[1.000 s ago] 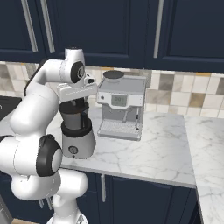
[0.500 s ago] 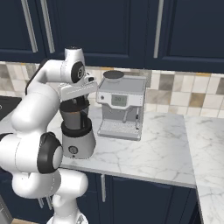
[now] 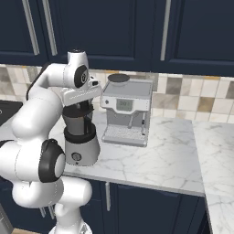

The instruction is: Open the blender lid, put the tangerine in the blender, close the lid, and start the blender.

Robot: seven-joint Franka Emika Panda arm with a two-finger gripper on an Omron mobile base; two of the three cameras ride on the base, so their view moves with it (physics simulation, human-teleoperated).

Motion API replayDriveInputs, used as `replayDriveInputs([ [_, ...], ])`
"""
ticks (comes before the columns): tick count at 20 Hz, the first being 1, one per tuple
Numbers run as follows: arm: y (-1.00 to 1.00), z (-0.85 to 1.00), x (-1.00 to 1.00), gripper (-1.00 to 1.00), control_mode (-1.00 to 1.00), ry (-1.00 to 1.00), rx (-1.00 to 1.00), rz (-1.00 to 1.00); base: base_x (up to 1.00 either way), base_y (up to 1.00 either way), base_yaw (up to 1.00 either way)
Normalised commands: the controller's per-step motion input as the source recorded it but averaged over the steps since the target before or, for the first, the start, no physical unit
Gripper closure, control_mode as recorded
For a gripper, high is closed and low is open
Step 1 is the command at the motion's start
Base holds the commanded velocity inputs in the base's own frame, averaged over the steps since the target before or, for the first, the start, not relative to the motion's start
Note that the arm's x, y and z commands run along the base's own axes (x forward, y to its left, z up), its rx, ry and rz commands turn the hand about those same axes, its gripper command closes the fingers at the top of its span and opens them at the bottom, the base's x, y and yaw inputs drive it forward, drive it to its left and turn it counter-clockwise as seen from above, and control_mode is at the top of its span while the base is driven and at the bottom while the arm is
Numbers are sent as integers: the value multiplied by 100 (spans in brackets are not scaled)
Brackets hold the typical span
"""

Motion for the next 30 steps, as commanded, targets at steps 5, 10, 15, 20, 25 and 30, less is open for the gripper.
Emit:
replayDriveInputs([
  [5, 0, 0, 0, -100, -100, 0, 0, 0, 0, 0, 0],
  [10, 0, 27, -4, -100, -100, -9, 0, 0, 0, 0, 0],
  [15, 0, 45, -23, -100, -100, -17, 0, 0, 0, 0, 0],
  [20, 0, 10, -80, -100, -100, -23, 0, 0, 0, 0, 0],
  [25, 7, -4, -100, -100, -100, -21, 0, -4, 0, 0, 0],
  [30, 19, -27, -88, -100, -100, -13, 0, -12, 0, 0, 0],
])
